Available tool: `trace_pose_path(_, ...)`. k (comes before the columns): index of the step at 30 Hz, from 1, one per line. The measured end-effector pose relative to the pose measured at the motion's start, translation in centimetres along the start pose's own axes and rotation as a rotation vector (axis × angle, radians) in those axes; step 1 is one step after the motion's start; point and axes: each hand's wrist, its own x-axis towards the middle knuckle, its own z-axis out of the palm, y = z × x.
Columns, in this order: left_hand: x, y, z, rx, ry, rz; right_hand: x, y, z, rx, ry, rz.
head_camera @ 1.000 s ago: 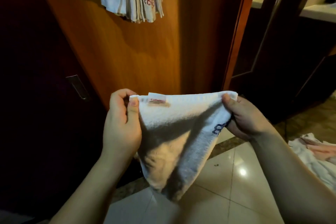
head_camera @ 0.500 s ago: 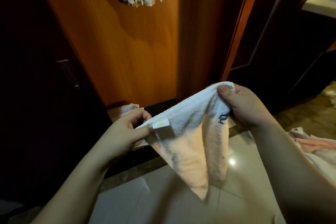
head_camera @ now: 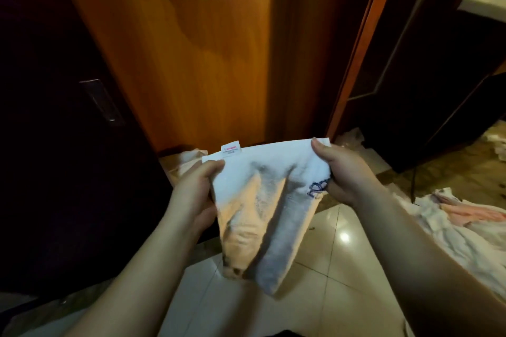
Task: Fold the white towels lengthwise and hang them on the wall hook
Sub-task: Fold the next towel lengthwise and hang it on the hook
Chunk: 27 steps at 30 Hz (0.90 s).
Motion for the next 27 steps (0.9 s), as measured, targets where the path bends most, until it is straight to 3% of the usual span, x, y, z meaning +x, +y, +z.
trace_pose_path(2, -0.3, -0.5, 0.2, -0.052, 0.092, -0.009, -0.5, 1.1, 0.8, 0.065, 0.022, 0.034)
trace_pose_path(4, -0.9, -1.1, 0.3, 0.02, 0.178, 0.136, -1.8, 2.1, 2.1, 0.048, 0.113, -0.029)
trace_pose_path(7, -2.6, -2.1, 0.4, 0.34, 0.254, 0.43, -4.4, 3.5, 4.2, -0.284, 0.281, -0.261)
trace_pose_path(10, -4.6, -2.8, 1.0, 0.452, 0.245, 0.568, -6.6, 4.4, 6.1, -0.402, 0.261, -0.415)
trace_pose_path(14, -6.4, -3.4, 1.9, 0.372, 0.105, 0.576, -8.2, 4.2, 8.0, -0.323, 0.112, -0.42)
trace_pose_path(22, -6.6, -3.3, 2.5, 0.294, -0.031, 0.548, -8.0, 4.1, 8.9, -0.323, 0.027, -0.443)
trace_pose_path(27, -6.7, -3.0, 2.7, 0.369, -0.092, 0.574, -8.0, 3.4, 8.6, -0.313, -0.018, -0.461)
